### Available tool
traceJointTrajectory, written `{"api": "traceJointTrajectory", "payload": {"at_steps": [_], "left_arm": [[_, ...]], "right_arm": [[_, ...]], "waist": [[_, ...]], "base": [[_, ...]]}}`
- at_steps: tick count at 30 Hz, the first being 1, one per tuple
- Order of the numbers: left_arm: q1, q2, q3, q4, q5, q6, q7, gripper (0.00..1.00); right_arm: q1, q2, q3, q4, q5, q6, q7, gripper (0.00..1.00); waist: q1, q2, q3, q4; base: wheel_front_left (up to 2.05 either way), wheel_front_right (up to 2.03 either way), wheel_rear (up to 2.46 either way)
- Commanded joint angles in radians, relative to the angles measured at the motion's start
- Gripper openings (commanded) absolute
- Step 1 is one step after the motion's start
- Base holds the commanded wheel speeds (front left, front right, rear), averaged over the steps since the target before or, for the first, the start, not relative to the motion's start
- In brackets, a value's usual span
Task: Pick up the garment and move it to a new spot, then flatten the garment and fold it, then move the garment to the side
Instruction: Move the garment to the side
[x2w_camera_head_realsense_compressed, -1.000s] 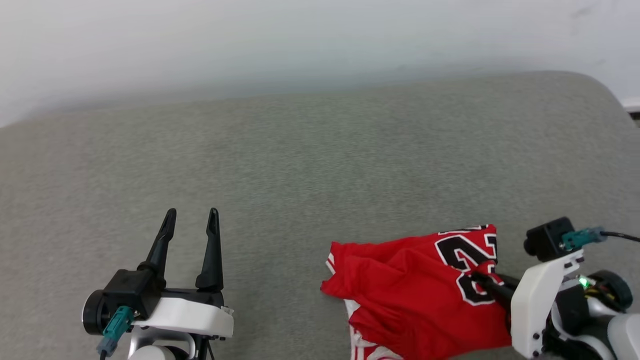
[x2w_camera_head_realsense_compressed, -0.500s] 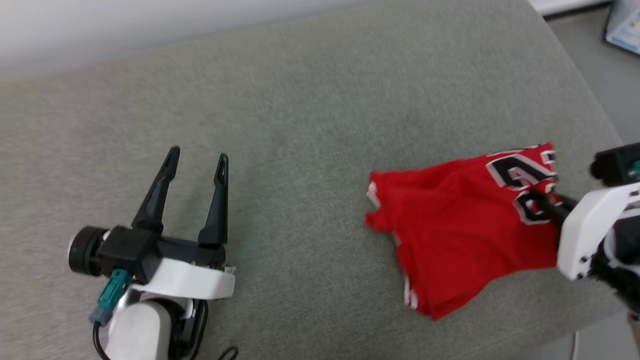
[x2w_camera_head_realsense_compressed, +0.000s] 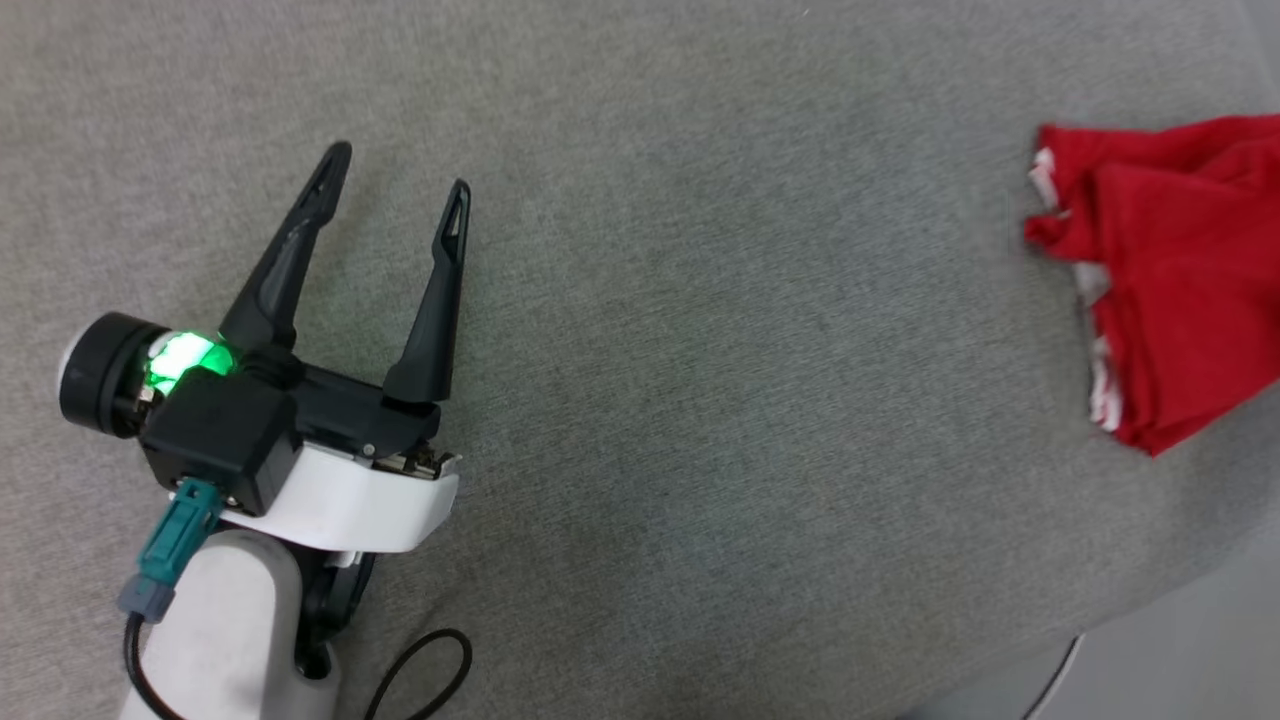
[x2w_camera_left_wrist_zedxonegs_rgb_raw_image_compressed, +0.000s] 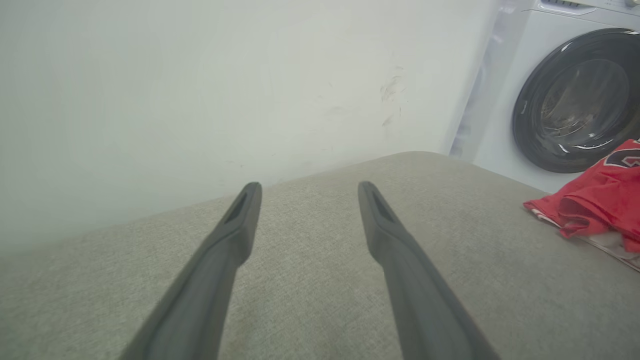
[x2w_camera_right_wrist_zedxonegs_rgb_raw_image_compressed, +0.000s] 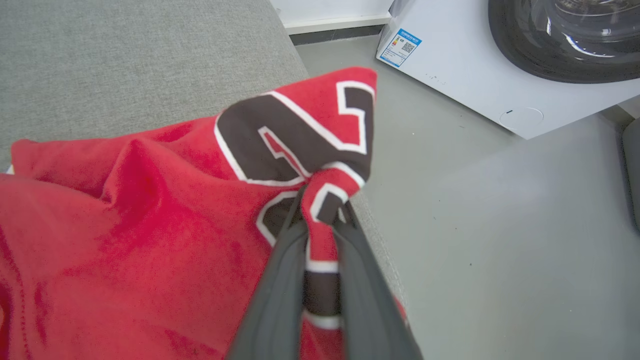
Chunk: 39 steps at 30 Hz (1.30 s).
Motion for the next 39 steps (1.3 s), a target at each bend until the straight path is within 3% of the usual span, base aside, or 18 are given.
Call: {"api": "traceJointTrajectory", "payload": {"at_steps": [1,8,10,11,17,25,29,39], "left_arm": [[-0.014,0.007,0.0,-0.009,0.005,-0.002,0.004,1.0],[-0.031,0.029,-0.003,-0.059,0.005,-0.003,0.03,1.0],[-0.034,0.034,-0.002,-0.061,0.003,-0.002,0.033,1.0],[-0.036,0.034,-0.002,-0.061,0.001,-0.002,0.033,1.0],[-0.02,0.029,0.0,-0.032,-0.01,0.008,0.016,1.0],[0.055,-0.019,-0.008,0.049,-0.038,0.047,-0.042,1.0],[0.114,-0.064,-0.004,0.128,-0.066,0.08,-0.082,1.0],[0.216,-0.094,0.03,0.233,-0.105,0.129,-0.116,1.0]], "right_arm": [[-0.018,-0.009,-0.01,0.011,-0.017,-0.002,-0.015,0.0],[-0.09,0.027,-0.059,0.14,-0.072,-0.002,-0.122,0.0],[-0.103,0.035,-0.07,0.181,-0.088,-0.001,-0.148,0.77],[-0.111,0.037,-0.079,0.201,-0.097,-0.001,-0.168,1.0],[-0.139,0.04,-0.154,0.291,-0.195,-0.001,-0.322,1.0],[-0.08,0.016,-0.159,0.324,-0.274,-0.002,-0.486,1.0],[0.024,0.034,-0.133,0.271,-0.245,-0.002,-0.554,1.0],[0.257,0.132,-0.03,0.071,-0.204,-0.002,-0.548,1.0]], "waist": [[-0.0002,0.0,0.039,0.011],[-0.0002,0.0,0.094,0.026],[-0.0002,0.0,0.101,0.029],[-0.0002,0.0,0.104,0.032],[-0.0002,0.0,0.074,0.047],[-0.0002,0.0,-0.069,0.096],[-0.0002,0.0,-0.195,0.16],[-0.0002,0.0,-0.375,0.246]], "base": [[0.0,0.0,0.0],[0.0,0.0,0.0],[0.0,0.0,0.0],[0.0,0.0,0.0],[0.0,0.0,0.0],[0.0,0.0,0.0],[0.0,0.0,0.0],[0.0,0.0,0.0]]}}
